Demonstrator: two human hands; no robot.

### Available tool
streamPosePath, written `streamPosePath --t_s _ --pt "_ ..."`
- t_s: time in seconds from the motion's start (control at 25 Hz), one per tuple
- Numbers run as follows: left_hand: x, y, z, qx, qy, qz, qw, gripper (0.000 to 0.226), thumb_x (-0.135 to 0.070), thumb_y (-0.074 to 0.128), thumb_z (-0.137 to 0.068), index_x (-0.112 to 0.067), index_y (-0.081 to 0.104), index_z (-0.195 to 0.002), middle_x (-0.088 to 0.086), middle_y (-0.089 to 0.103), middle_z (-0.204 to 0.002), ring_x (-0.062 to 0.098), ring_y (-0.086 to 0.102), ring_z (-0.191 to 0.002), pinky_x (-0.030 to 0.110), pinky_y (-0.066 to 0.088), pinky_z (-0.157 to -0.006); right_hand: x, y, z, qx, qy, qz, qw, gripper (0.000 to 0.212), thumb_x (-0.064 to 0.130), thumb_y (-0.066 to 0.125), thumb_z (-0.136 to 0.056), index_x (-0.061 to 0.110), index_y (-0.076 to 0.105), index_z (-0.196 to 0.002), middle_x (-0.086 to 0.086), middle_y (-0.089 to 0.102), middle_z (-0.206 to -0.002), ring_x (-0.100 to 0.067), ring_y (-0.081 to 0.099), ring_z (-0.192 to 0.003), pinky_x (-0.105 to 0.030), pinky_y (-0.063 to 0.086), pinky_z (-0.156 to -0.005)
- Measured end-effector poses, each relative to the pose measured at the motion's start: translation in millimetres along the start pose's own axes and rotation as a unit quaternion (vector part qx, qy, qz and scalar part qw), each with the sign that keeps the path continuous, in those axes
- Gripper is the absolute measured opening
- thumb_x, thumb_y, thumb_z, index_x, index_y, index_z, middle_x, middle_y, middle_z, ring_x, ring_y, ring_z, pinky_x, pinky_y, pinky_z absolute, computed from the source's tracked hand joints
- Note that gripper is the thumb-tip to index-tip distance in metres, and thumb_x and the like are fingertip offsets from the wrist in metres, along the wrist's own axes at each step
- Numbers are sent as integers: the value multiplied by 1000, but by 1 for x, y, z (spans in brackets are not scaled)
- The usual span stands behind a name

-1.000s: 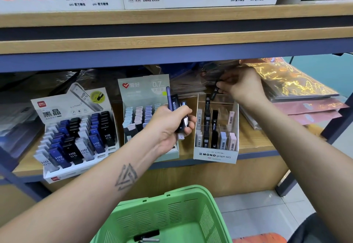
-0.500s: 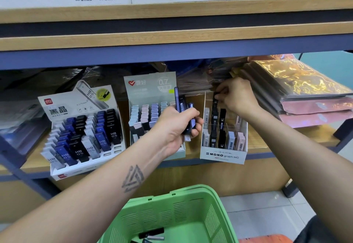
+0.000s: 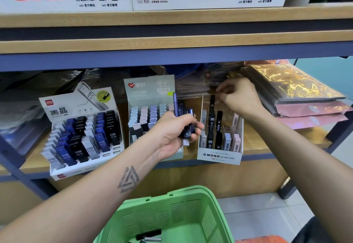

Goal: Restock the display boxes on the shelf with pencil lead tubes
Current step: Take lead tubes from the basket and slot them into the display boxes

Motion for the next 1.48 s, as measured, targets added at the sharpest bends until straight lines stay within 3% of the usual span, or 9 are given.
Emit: streamPosePath --t_s 0.08,0.2,0.6,0.72,0.8,1.0,1.16,1.32,1.48 --pt "0 0 3 7 10 -8 1000 20 7 56 -95 13 54 -113 25 68 -82 21 61 -60 22 46 -43 17 1 16 126 32 -155 979 7 9 69 -93 8 72 -100 -11 76 -85 -23 74 -79 -35 59 -72" --pt "1 1 7 21 23 -23 999 23 6 58 -94 16 59 -115 26 68 -86 21 63 -62 23 46 -45 30 7 34 269 43 -193 943 18 23 76 -89 10 76 -102 -12 76 -87 -18 71 -78 -28 56 -71" --pt "-1 -2 13 22 7 17 1000 15 1 55 -97 3 58 -112 26 68 -83 21 58 -57 20 42 -42 19 -3 32 222 136 -334 906 20 -4 72 -86 -3 70 -105 -18 72 -86 -24 73 -76 -25 61 -66" --pt "-2 -4 11 16 36 -9 999 11 3 57 -96 -1 57 -106 22 65 -77 19 52 -54 20 38 -41 18 -12 31 239 32 -219 946 18 6 79 -84 6 75 -101 -15 75 -94 -24 73 -86 -29 61 -76" --pt "-4 -4 10 14 60 -44 997 7 1 59 -95 -1 58 -102 19 64 -73 17 50 -52 20 36 -40 22 -15 32 238 -88 -78 964 16 15 82 -82 14 78 -98 -2 76 -91 -11 71 -84 -21 56 -74" --pt "-4 0 6 15 79 -78 994 7 -5 64 -96 0 60 -97 17 61 -69 16 51 -51 20 37 -39 28 -2 42 207 -257 91 940 15 25 81 -85 20 79 -99 10 69 -92 -4 61 -85 -21 47 -74" --pt "-4 3 5 17 80 -50 995 10 -9 62 -98 1 58 -98 17 62 -72 17 50 -53 20 36 -40 21 -12 39 167 -181 90 965 19 19 78 -87 22 72 -105 9 69 -88 -4 66 -79 -27 56 -73" --pt "-3 2 5 14 75 -47 996 8 -8 62 -98 -2 58 -94 18 63 -74 18 50 -54 21 37 -41 1 -29 33 58 -21 -66 996 14 13 72 -92 9 69 -106 -6 75 -79 -20 74 -71 -43 62 -77" --pt "0 2 5 12 73 -50 996 9 -9 63 -97 -1 57 -96 17 63 -73 18 51 -53 21 37 -40 -13 -28 32 20 42 -54 997 14 13 76 -89 10 74 -102 -6 75 -85 -18 74 -78 -38 62 -80"
Point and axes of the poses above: each hand's wrist, its own z-axis away from the middle knuckle, its own y-axis out of the palm, x = y × z, the point moved 2 cm from there along -z, towards the middle knuckle
